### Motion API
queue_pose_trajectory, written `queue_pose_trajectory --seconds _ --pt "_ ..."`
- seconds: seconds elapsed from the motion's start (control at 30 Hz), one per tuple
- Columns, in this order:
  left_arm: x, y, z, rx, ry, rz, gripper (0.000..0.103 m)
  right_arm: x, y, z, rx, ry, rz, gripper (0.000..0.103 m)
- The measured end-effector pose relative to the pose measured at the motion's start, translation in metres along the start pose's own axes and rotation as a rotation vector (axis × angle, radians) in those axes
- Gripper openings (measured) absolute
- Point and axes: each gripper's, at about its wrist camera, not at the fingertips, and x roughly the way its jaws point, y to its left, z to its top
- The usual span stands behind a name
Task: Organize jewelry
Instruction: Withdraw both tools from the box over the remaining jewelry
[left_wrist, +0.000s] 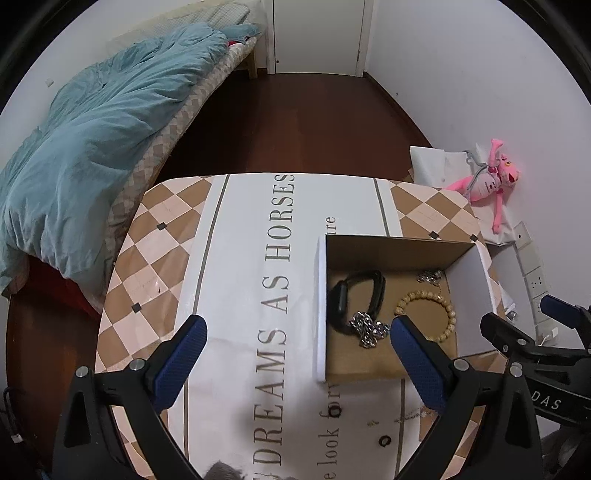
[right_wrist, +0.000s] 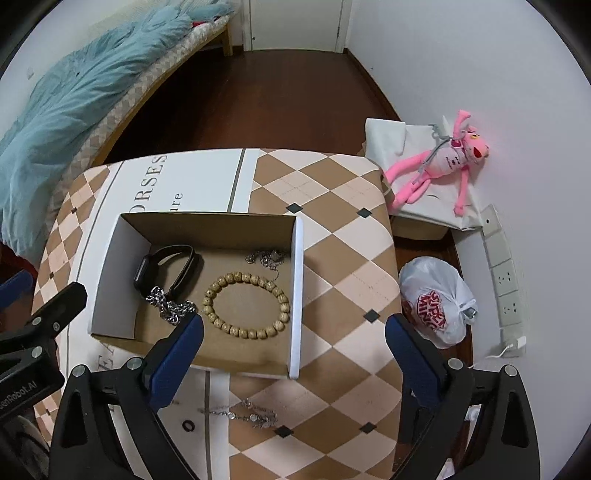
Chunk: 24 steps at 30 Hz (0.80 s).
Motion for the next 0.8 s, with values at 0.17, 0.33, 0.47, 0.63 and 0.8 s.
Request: queue_pose_trajectory --seconds 0.17,0.33,0.47,0.63,0.8 --pt "-0.020 -0.005 -0.008 0.010 -0.031 -0.004 0.102 -0.024 -0.005 -0.013 0.027 -0.049 -0.007 0.100" --pt "-0.052 -0.012 -0.018 0.031 -0.099 0.006 0.102 -0.054 -0.009 -0.028 0.040 -0.108 -0.021 0.100" --pt "-0.077 -0.015 -0.023 0.032 -0.141 -0.001 0.102 -0.082 -0.011 -0.041 0.046 -0.167 -0.036 0.100" --pt "-0.108 -0.018 -0.030 0.026 -0.187 -0.011 0.102 -0.121 -0.014 -0.054 0.060 -0.234 -0.042 0.100" --pt "-0.133 -0.019 -0.038 0.026 -0.225 -0.011 0.102 -0.150 -0.018 -0.066 0.068 -0.285 -0.037 0.100"
